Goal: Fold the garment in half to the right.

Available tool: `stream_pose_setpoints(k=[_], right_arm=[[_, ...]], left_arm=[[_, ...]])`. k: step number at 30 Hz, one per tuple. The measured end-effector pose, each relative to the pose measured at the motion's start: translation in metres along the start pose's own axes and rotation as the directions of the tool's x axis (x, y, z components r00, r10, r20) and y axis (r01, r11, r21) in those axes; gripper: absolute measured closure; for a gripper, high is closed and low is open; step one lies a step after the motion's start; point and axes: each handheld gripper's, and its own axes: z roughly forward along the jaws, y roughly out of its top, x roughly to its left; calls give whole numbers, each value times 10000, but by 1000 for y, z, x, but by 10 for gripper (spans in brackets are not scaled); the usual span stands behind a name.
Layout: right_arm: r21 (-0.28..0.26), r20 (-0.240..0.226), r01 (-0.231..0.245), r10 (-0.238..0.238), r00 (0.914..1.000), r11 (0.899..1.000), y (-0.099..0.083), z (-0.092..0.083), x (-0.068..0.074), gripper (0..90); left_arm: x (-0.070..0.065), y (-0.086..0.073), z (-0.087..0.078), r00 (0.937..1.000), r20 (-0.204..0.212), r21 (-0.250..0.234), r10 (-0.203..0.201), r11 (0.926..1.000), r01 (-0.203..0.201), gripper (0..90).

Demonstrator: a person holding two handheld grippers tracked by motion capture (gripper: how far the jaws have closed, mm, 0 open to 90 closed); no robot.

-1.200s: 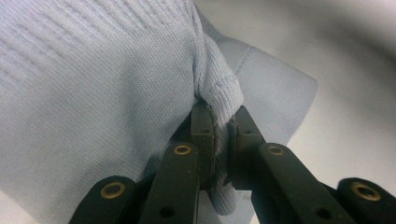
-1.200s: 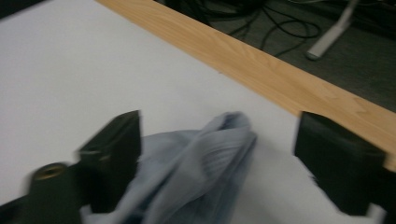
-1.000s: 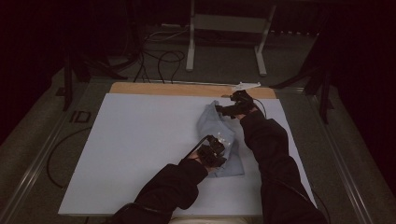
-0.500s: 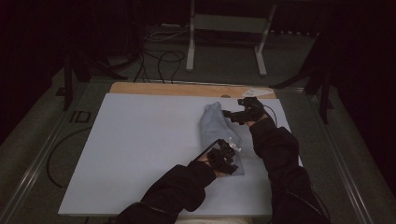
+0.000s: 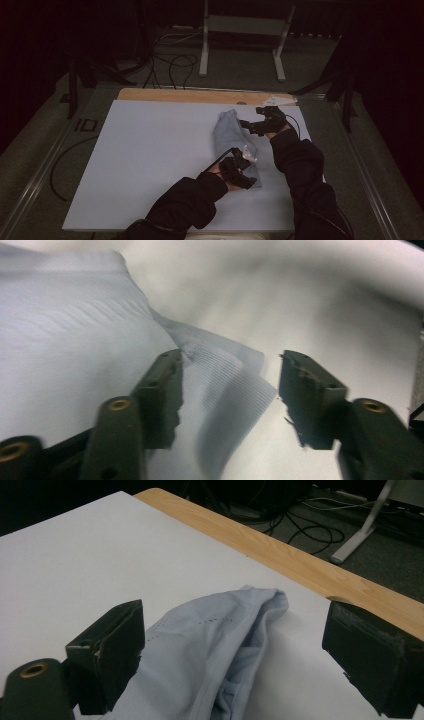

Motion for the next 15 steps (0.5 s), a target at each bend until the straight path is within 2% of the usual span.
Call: stream_pose_setpoints(k=[3,5,9,11,15], right_arm=[[-41,-5,16,-16,10000,10000,-1,-3,2,100],[-94,-76,7,-8,10000,10000,-3,-3,4,100],[-53,-167,4,-5,9999,10000,-7,-3,10,100],[-52,-280,24,-26,9996,10000,-10,-3,13,100],[-186,-394,22,-29,9992,9998,-16,-5,18,100]], left_arm=[[3,-1,-10,10000,-68,-193,53,9998,-55,299],[7,-3,-15,9998,153,-373,110,9992,-104,188],[12,-7,-17,9994,-38,-269,340,9991,-341,92],[15,-11,-17,9989,-249,-114,397,9991,-400,13],[22,-20,-19,9992,-230,-361,314,9988,-322,2]])
